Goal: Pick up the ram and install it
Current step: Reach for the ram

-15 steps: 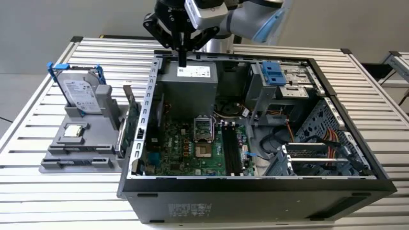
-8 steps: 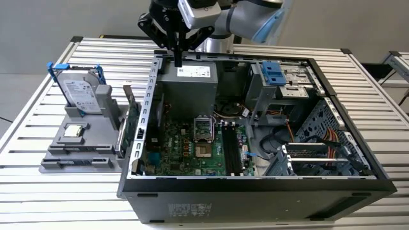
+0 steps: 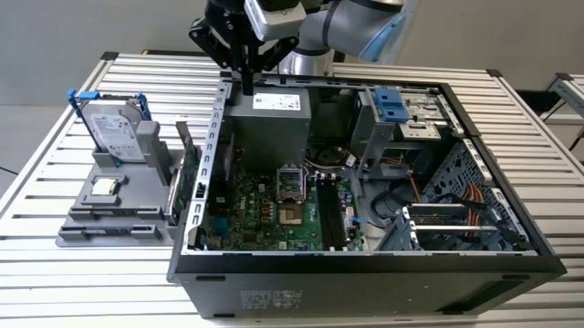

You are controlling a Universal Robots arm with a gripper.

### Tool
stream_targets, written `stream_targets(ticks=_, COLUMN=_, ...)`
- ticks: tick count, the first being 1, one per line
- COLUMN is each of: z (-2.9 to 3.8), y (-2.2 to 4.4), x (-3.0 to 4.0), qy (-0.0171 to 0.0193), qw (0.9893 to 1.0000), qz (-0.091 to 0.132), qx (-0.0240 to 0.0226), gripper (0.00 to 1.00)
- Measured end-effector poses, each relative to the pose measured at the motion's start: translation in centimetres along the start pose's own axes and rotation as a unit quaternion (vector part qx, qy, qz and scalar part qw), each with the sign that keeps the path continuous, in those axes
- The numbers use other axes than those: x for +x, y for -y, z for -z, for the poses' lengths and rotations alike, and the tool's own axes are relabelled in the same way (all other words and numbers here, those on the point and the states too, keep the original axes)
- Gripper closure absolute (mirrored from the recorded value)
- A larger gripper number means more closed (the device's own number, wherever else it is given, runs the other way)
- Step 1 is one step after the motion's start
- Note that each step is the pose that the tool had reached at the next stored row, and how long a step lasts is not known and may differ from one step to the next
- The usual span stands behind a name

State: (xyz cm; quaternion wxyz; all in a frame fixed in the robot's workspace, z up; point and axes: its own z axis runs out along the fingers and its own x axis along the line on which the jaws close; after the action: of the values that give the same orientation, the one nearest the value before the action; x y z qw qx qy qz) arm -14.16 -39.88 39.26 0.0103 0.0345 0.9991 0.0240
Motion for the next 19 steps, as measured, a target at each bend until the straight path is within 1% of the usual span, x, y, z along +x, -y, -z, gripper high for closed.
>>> stream_targets(ticks=6, z=0.02, y=0.06, x=0.82, qy=-0.0003, qw=1.0, qz=0.006, qx=-0.0001, gripper=1.0)
stream_targets(ticks=12, z=0.03, y=0.11, x=1.56, qy=-0.0009, qw=0.9998, qz=0.02, qx=-0.0004, gripper=1.0)
stream_targets(ticks=19, z=0.05, y=0.17, x=2.45, qy=-0.0017, qw=0.9994, qz=0.036, qx=-0.0007, gripper=1.0)
